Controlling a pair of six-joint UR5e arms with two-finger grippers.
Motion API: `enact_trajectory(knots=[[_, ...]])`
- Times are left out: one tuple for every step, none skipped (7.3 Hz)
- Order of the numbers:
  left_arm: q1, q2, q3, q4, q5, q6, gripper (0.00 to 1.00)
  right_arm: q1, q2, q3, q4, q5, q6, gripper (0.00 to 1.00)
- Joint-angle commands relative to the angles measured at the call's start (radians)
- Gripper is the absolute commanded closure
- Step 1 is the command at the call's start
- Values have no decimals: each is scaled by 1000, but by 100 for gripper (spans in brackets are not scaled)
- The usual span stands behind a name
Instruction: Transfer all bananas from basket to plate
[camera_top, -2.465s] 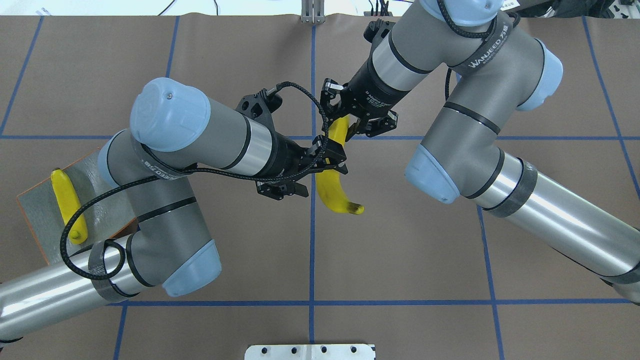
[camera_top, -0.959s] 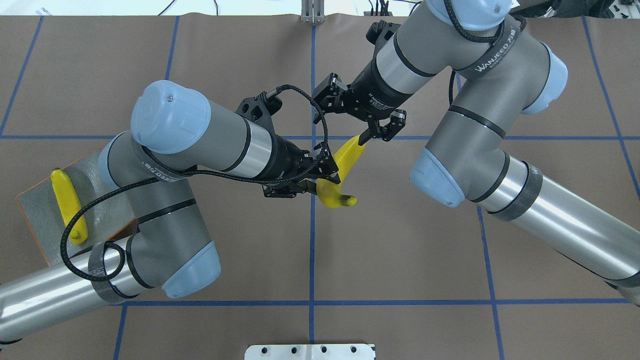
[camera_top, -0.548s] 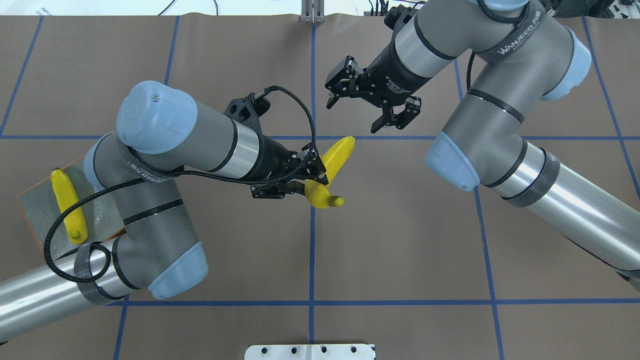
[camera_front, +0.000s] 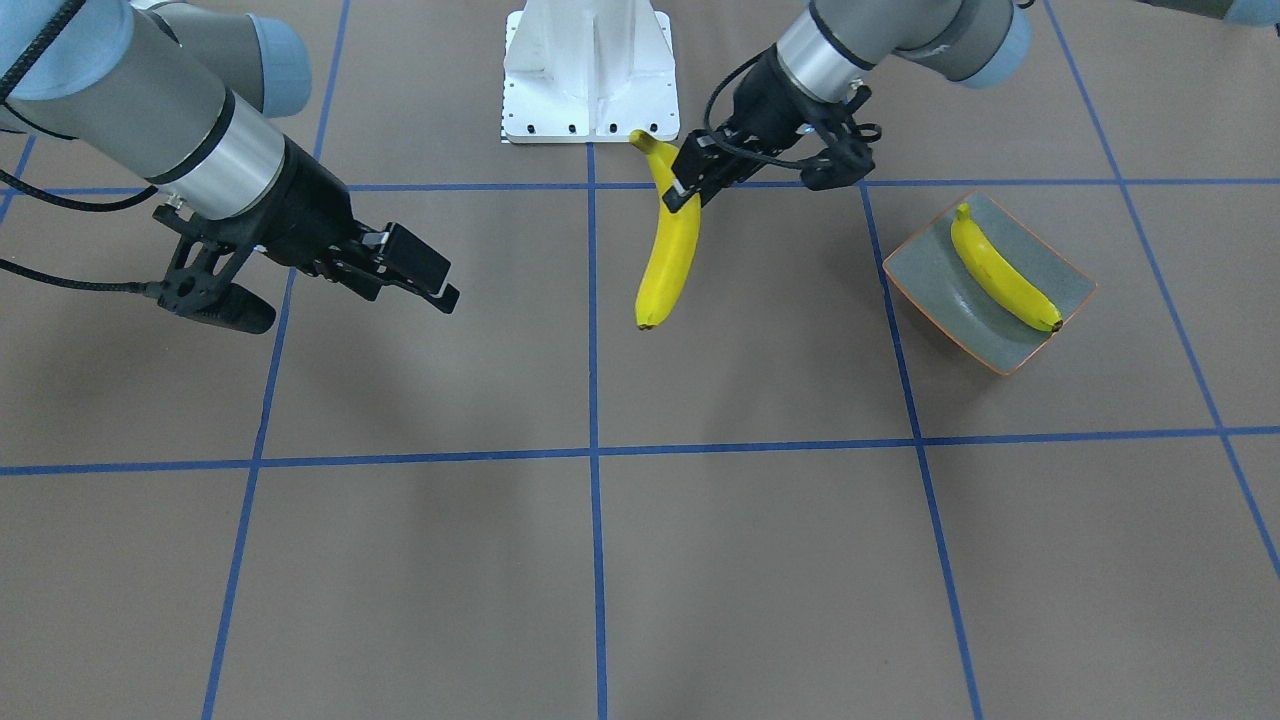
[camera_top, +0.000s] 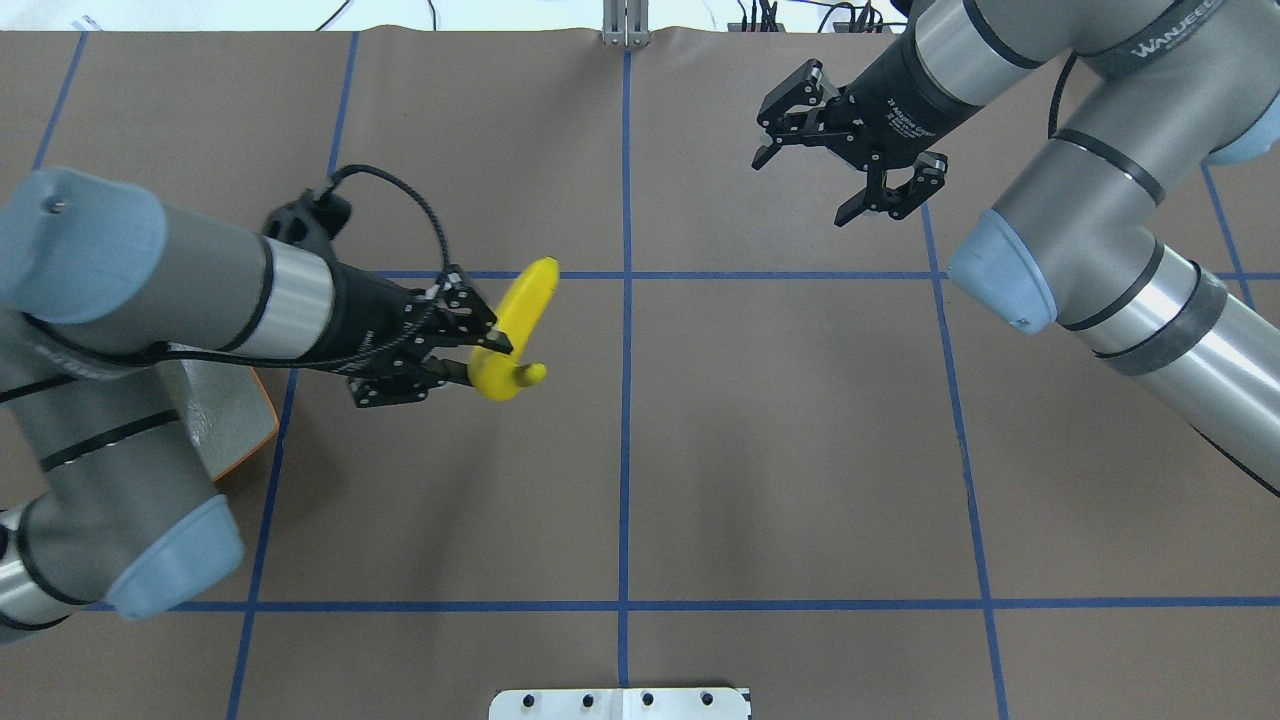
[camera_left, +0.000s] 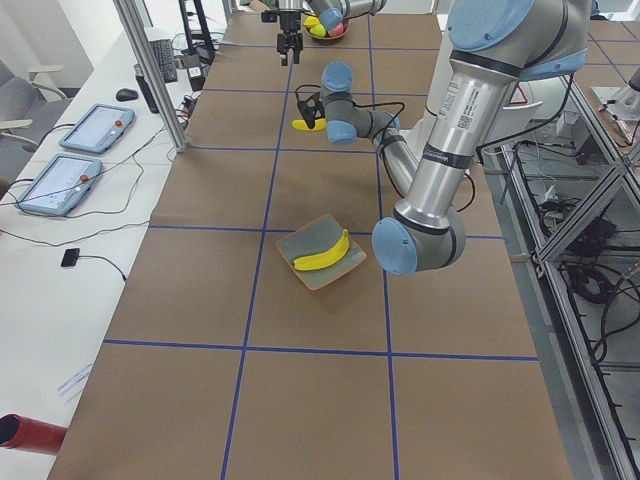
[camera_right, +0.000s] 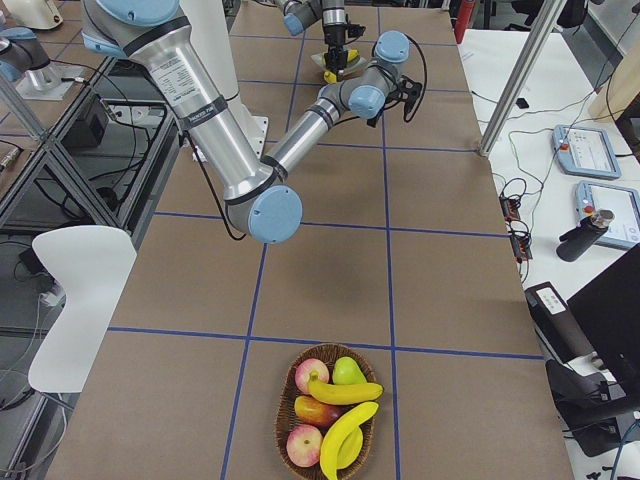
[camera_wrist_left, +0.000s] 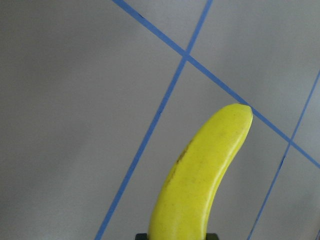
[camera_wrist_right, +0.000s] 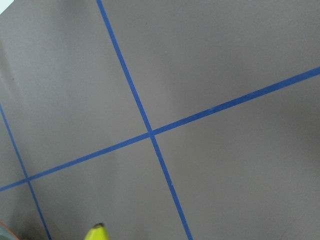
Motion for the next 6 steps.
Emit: enact_trajectory(knots=[[-84, 220, -104, -2, 9, -78, 100, 8, -22, 13, 1, -55, -7, 0], [-128, 297, -127, -2, 9, -82, 100, 7, -26, 16, 1, -65, -8, 0], [-149, 355, -149, -2, 27, -145, 100, 5, -26, 20, 1, -65, -8, 0], [-149, 392, -150, -2, 109, -204, 100, 5, -27, 20, 1, -66, -8, 0], [-147, 438, -147, 0, 156, -213, 100, 5, -29, 18, 1, -71, -8, 0], [-147, 475, -132, 0, 159, -215, 100, 5, -30, 20, 1, -71, -13, 0]])
